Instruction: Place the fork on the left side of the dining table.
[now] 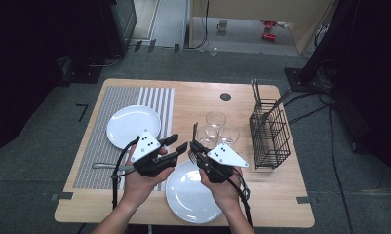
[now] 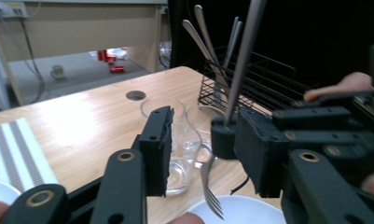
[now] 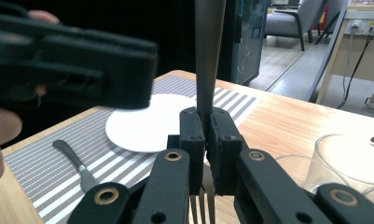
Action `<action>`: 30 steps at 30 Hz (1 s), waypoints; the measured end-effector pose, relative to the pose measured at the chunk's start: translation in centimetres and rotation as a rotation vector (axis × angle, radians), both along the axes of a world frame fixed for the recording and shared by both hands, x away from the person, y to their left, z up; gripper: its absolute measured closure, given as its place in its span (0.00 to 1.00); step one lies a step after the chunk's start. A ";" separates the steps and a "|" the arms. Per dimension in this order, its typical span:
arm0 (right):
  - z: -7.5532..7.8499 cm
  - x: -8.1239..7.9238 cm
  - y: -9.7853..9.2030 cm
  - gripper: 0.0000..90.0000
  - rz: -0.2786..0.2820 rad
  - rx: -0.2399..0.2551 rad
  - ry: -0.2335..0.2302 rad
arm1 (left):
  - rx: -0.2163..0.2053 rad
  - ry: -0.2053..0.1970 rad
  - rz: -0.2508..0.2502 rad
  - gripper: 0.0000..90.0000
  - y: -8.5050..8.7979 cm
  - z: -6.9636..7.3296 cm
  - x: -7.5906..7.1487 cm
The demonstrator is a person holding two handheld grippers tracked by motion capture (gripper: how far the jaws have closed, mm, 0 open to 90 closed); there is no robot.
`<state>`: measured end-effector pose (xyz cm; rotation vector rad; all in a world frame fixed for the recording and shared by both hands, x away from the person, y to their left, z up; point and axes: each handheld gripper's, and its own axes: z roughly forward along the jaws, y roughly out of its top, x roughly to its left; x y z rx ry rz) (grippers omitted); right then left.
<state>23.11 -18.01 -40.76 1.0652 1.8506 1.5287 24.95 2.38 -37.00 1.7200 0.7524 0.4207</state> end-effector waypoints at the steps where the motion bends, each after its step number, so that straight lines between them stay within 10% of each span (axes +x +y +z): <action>1: 0.0 0.0 0.0 0.95 0.003 -0.001 -0.002 | -0.001 -0.006 -0.002 0.63 0.0 0.2 0.1; 30: -0.8 -0.4 2.3 0.95 0.050 -0.039 -0.004 | -0.038 -0.075 -0.002 0.90 -1.2 3.1 0.0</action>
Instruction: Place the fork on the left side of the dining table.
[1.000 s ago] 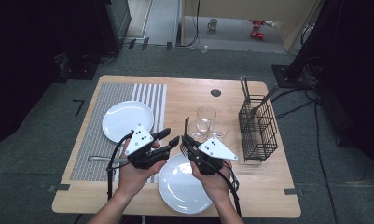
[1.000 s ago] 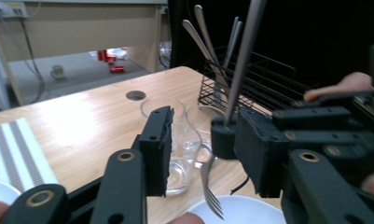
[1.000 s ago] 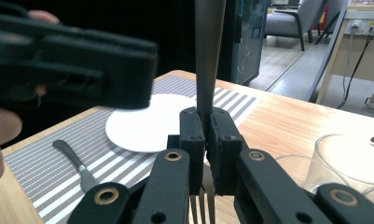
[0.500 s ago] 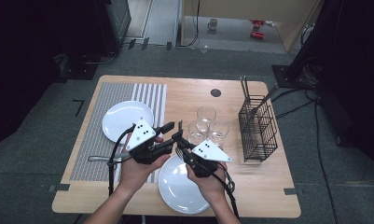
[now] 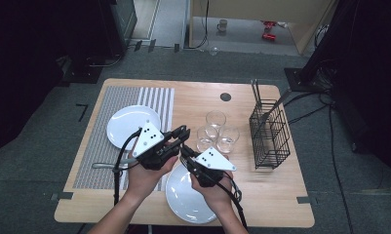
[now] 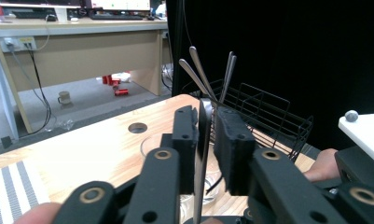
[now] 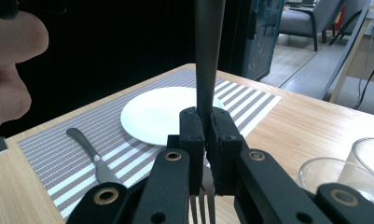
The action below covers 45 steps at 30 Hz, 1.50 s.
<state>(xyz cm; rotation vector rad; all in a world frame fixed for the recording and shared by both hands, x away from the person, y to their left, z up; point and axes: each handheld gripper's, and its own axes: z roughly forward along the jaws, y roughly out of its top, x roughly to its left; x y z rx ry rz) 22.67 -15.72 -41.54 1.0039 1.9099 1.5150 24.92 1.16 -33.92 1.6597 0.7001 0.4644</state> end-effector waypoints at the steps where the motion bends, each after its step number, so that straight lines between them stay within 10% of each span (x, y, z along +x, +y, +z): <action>1: 0.0 0.0 0.0 0.95 0.000 0.001 0.000 | 0.003 0.004 0.000 0.92 0.0 0.0 0.1; 14: 0.1 0.0 -0.1 0.91 -0.004 0.011 -0.009 | 0.002 0.018 0.006 0.98 0.2 -0.2 0.3; 31: -1.0 0.0 -2.8 0.11 -0.004 -0.026 0.110 | -0.012 0.010 0.044 0.98 1.4 -0.3 1.2; 45: -2.9 -1.3 -7.6 0.07 -0.064 -0.083 0.172 | -0.050 0.004 0.096 0.98 2.9 -0.2 1.9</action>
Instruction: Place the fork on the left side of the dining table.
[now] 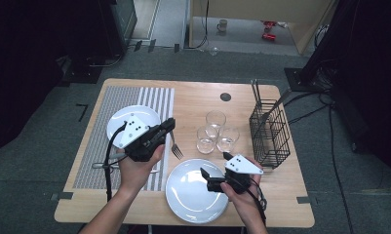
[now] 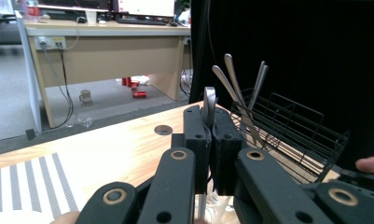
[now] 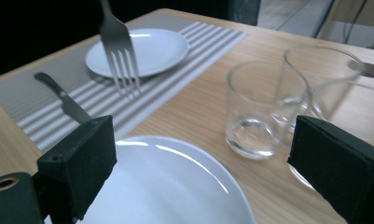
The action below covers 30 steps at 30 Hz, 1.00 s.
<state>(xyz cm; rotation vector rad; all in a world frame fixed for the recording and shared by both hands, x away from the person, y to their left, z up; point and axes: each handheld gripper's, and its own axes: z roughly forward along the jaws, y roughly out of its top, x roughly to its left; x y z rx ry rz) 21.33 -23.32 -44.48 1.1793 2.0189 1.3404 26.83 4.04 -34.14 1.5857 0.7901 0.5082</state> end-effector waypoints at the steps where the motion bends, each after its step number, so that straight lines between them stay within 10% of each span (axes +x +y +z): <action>1: -0.1 -0.1 -0.3 0.07 -0.004 -0.002 0.003 | -0.001 -0.002 0.009 0.98 0.2 0.0 0.0; 30: -6.4 -2.0 -9.9 0.14 -0.168 -0.074 0.184 | -0.069 0.017 0.129 0.98 3.4 -0.7 4.3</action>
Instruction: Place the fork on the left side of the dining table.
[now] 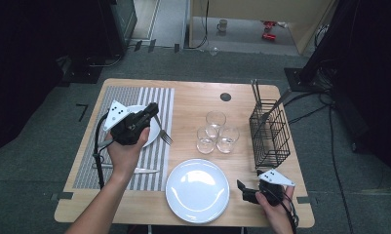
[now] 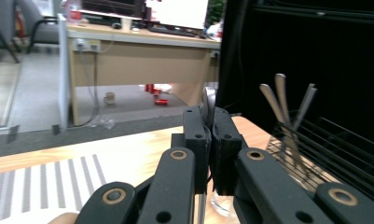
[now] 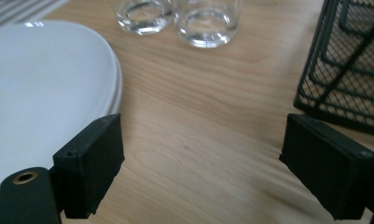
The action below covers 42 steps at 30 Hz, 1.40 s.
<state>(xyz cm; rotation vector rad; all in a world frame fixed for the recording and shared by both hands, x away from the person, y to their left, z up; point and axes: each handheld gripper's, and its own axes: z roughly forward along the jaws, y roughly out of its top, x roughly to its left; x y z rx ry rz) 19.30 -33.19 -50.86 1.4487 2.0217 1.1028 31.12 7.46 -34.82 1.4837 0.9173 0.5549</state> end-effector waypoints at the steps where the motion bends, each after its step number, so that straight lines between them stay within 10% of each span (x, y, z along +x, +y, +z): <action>1: -0.2 0.0 -0.2 0.14 -0.007 -0.008 0.013 | -0.005 0.002 0.015 0.98 0.1 0.0 0.2; 14: -1.7 0.7 -1.1 0.14 -0.046 -0.111 0.070 | -0.055 -0.008 0.089 0.98 1.0 0.2 2.3; 42: -1.7 1.0 -1.2 0.10 -0.031 -0.115 0.073 | -0.093 -0.029 0.197 0.98 1.4 0.8 9.6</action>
